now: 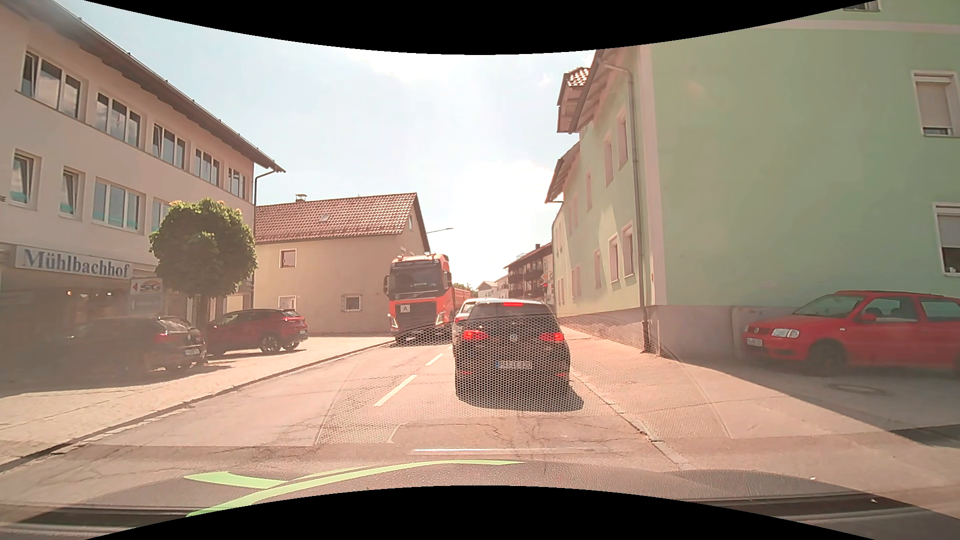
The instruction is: Follow the waypoints while adhering to traffic rules and regulations
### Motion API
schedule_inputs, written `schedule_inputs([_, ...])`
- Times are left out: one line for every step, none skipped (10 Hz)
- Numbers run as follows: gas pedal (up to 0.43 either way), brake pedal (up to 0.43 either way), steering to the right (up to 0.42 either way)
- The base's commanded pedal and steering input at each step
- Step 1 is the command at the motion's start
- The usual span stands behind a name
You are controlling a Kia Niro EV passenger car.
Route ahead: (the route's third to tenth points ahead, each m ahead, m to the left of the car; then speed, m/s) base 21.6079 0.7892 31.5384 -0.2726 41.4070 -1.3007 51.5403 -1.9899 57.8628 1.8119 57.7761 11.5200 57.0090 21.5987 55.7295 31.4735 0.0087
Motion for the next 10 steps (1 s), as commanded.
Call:
schedule_inputs([0.000, 0.494, 0.011])
schedule_inputs([0.000, 0.488, 0.011])
schedule_inputs([0.000, 0.488, 0.011])
schedule_inputs([0.000, 0.494, 0.011])
schedule_inputs([0.000, 0.494, 0.011])
schedule_inputs([0.000, 0.488, 0.011])
schedule_inputs([0.000, 0.457, 0.011])
schedule_inputs([0.000, 0.396, 0.011])
schedule_inputs([0.000, 0.372, 0.011])
schedule_inputs([0.000, 0.360, 0.011])
